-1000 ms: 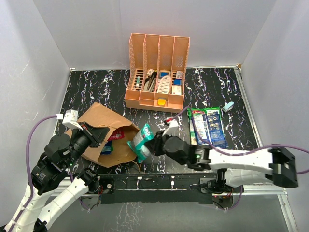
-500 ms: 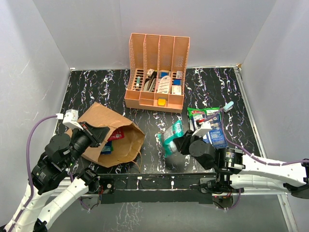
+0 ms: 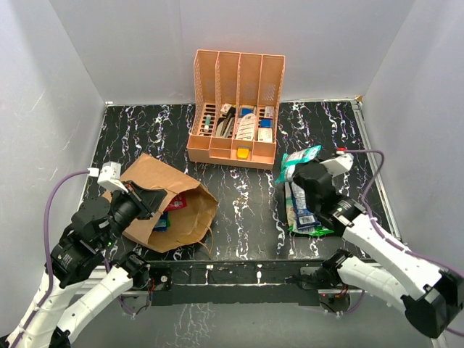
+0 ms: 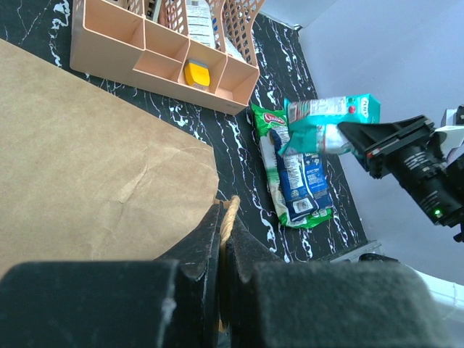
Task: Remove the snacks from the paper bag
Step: Place the snack at the center of the board.
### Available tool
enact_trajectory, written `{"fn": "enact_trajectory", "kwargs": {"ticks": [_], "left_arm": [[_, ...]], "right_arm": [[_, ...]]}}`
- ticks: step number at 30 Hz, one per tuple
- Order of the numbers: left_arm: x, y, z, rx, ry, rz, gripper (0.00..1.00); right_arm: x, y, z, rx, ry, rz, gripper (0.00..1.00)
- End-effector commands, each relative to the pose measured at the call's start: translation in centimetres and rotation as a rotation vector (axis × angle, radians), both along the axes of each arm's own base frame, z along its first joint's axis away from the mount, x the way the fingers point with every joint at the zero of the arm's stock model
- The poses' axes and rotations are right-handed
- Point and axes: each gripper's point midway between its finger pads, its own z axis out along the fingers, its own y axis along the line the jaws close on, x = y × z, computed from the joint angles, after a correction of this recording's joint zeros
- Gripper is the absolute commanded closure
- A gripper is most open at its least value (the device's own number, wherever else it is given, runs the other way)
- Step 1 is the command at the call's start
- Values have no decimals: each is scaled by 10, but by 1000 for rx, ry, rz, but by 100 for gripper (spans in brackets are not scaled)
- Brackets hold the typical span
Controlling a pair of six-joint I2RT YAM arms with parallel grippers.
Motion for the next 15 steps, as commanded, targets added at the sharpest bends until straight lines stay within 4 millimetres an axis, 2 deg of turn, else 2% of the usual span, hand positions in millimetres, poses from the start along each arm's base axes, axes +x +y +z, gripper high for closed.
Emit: {"fn": "enact_trajectory", "kwargs": {"ticks": [1,7,11,12,15], "left_arm": [[-1,0,10,-15,-23,-4,100],[-4,4,9,-10,-22,4,100],[-5,6,9,-4,-26,6,100],[-5,6,10,-5,-26,7,100],[-5,6,10,-5,-26,6,100]], "right_arm": [[21,-3,52,281,-217,33,93],[3,-44,36,429,-318,-82,93],[-8,-58,20,469,-350,-123,93],[-10,-59,3,467,-327,-131,93],[-14,-67,-17,462,-316,-171,93]]}}
